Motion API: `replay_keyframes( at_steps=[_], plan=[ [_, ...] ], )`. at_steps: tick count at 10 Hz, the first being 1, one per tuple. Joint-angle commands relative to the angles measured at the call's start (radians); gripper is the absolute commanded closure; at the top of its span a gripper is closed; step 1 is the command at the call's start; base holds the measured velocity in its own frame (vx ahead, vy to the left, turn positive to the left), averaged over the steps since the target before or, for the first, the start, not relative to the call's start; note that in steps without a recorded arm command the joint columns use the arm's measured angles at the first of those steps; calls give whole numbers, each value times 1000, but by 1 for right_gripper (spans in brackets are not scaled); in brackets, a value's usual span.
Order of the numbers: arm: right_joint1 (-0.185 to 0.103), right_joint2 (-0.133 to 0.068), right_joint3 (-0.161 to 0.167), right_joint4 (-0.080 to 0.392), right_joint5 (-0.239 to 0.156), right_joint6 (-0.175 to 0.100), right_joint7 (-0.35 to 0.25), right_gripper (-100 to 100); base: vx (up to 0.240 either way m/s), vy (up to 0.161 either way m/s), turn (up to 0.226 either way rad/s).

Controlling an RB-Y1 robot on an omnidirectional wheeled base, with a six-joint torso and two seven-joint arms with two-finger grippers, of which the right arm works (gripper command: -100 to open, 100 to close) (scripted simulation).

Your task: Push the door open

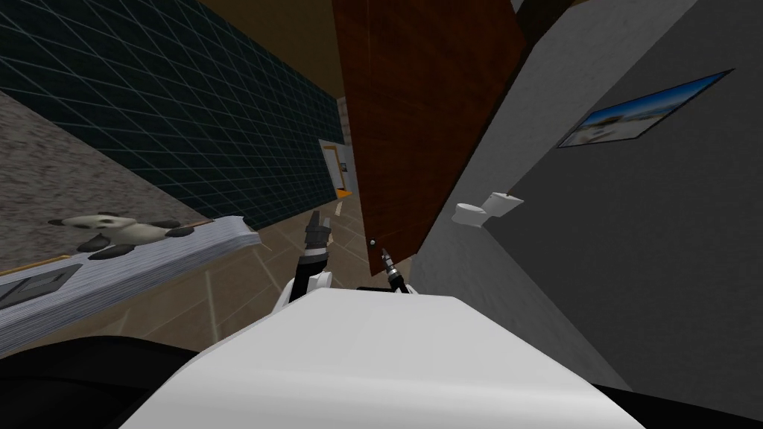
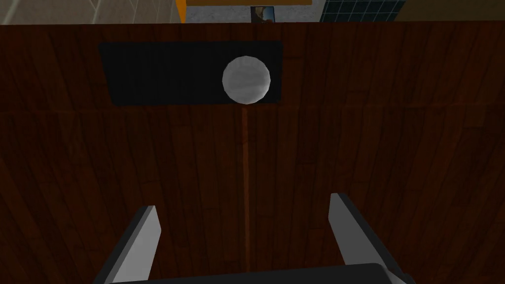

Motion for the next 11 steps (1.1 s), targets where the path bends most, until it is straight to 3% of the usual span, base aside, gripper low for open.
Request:
replay_keyframes(
  at_steps=[1,2,3,4,5,7,9,11],
  plan=[
    [16,39,12,-5,5,-1,16,-100,-190,-59,-73],
    [20,57,15,-7,6,0,20,-100,-165,-11,-33],
    [9,50,10,7,5,-2,19,-100,-69,1,-5],
    [9,20,9,9,4,-6,20,-100,89,12,13],
    [7,3,7,10,3,-7,20,-100,177,36,20],
    [4,-10,4,12,1,-10,19,-100,199,93,19],
    [0,-3,0,15,-1,-14,18,-100,182,129,26],
    [-3,35,-4,17,-3,-17,17,-100,190,157,25]
  ],
)
